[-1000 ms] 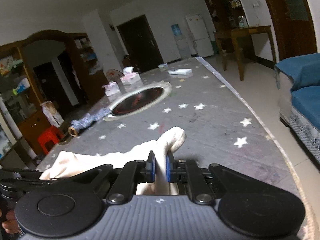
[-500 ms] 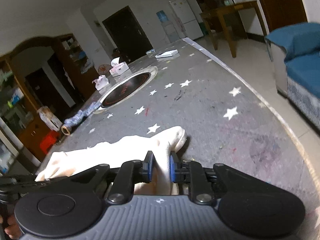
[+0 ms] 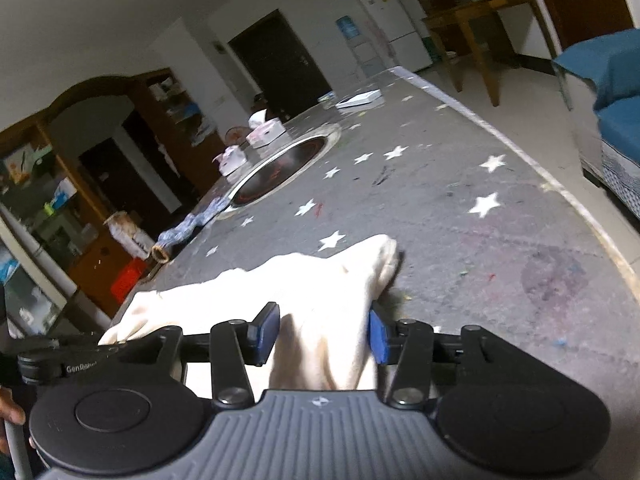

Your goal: Fold clothes

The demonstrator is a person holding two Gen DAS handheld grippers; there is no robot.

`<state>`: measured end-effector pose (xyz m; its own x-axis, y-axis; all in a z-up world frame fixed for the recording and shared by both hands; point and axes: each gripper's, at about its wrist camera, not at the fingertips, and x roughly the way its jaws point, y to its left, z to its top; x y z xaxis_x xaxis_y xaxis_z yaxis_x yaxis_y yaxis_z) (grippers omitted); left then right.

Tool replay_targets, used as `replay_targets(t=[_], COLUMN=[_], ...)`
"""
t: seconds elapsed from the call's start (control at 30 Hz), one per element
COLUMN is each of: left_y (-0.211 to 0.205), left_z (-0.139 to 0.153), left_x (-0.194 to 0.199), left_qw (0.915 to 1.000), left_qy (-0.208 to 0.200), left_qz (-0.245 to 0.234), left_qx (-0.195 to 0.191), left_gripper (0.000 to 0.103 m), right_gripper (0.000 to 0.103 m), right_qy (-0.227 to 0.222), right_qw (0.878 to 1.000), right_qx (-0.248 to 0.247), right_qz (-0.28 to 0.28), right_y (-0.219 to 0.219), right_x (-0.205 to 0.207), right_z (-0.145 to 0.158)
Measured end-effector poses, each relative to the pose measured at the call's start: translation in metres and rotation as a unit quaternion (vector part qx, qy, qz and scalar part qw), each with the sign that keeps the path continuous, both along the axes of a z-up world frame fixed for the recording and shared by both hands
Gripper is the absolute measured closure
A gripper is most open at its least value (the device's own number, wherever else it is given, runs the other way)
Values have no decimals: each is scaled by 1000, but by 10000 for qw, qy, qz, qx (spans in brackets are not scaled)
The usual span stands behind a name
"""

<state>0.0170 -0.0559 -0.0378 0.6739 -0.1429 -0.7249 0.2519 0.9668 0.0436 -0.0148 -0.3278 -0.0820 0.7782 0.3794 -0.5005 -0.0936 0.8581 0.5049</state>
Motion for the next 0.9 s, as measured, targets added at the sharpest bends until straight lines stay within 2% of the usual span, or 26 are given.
replay_targets(t=[0.07,0.17,0.27,0.47,0.9], left_y=[0,0,-1,-2,-22], left_z=[0,0,1,6,27], left_x=[1,2,1,0,7], left_qw=[10000,10000,10000,10000,9991], left_qy=[2,6,-11,-71,-282], left_qz=[12,33,18,-23,-322], left_qx=[13,19,46,47,-32], left_gripper=[82,83,83,83,84], right_gripper=[69,78,83,87,88], right_qy=[-7,-8,-77,-320,-646], right_qw=[9997,9992,9987,9970,9911], right_qx=[-222,-402,-494,-699,-1163], right_qz=[58,69,44,27,-49], right_y=[7,13,15,18,13], right_x=[2,3,0,-8,-12], right_z=[2,4,8,22,57])
